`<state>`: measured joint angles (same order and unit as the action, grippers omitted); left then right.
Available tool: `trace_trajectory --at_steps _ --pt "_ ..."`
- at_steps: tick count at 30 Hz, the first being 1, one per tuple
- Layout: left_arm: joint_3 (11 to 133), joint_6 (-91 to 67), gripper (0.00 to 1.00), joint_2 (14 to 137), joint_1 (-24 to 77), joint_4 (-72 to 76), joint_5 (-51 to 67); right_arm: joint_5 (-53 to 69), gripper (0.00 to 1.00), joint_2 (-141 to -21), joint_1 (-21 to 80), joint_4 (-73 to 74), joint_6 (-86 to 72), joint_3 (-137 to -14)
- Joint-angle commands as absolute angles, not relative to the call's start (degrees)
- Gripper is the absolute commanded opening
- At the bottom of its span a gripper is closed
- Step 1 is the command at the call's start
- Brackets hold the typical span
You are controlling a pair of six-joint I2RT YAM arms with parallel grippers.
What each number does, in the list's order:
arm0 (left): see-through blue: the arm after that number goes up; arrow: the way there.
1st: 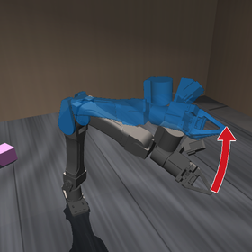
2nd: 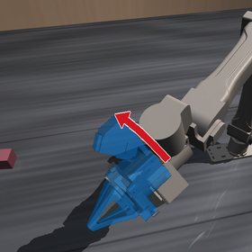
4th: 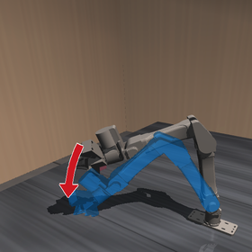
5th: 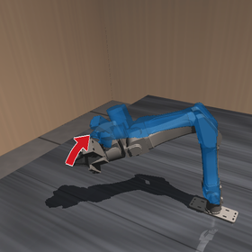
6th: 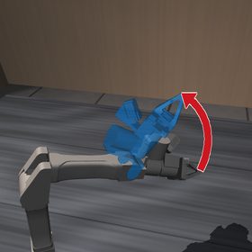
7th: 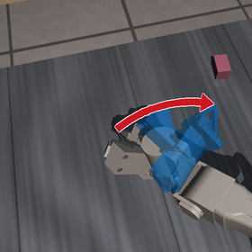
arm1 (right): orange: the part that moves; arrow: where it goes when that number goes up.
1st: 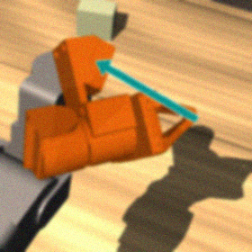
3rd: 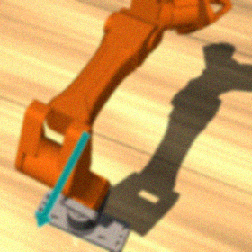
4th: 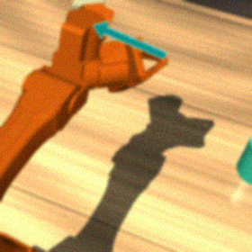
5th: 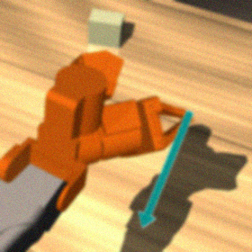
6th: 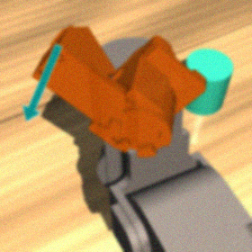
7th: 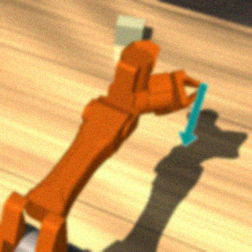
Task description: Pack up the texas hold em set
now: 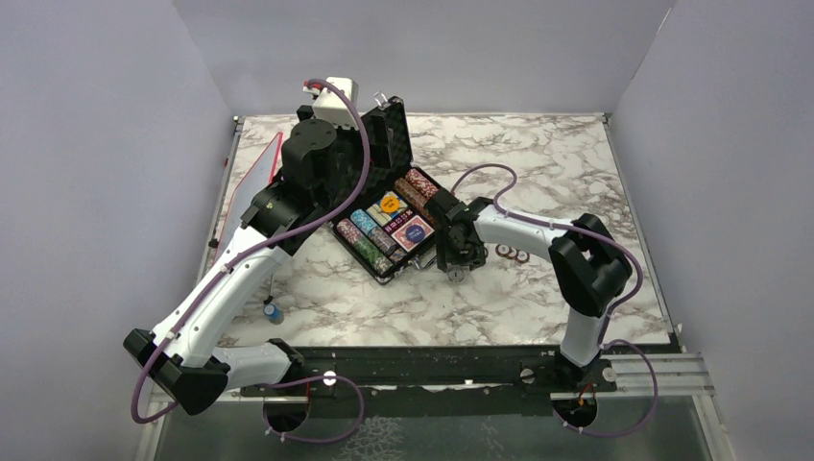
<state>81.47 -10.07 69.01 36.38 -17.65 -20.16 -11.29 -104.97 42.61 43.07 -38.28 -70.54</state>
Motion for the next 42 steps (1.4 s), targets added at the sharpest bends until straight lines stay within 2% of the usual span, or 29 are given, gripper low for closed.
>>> trace_trajectory --at_steps 1,7,19,25,32,38,42 --pt "81.17 -10.90 0.99 68.35 36.30 -16.42 -18.57 -11.79 0.63 -106.71 42.98 40.69 -37.20 -70.03" --pt "81.39 -10.91 0.99 68.31 36.30 -16.51 -18.87 -9.75 0.54 -108.03 42.98 39.20 -37.34 -68.29" --pt "80.60 -12.29 0.99 66.55 36.30 -17.96 -20.48 -5.51 0.54 -107.27 42.97 43.15 -37.63 -64.23" --pt "78.54 -14.65 0.99 65.45 36.34 -18.86 -18.91 -7.05 0.46 -109.99 42.98 39.03 -36.04 -63.82" --pt "70.09 -16.90 0.99 63.25 36.30 -21.04 -5.15 -8.90 0.36 -109.93 42.98 35.77 -36.65 -64.33" --pt "59.37 -24.05 0.92 63.65 36.30 -18.92 5.71 -9.38 0.35 -100.67 42.90 37.66 -38.96 -64.81" --pt "50.48 -28.43 0.90 64.37 36.43 -10.09 13.70 -9.23 0.35 -94.39 42.65 38.68 -42.41 -64.78"
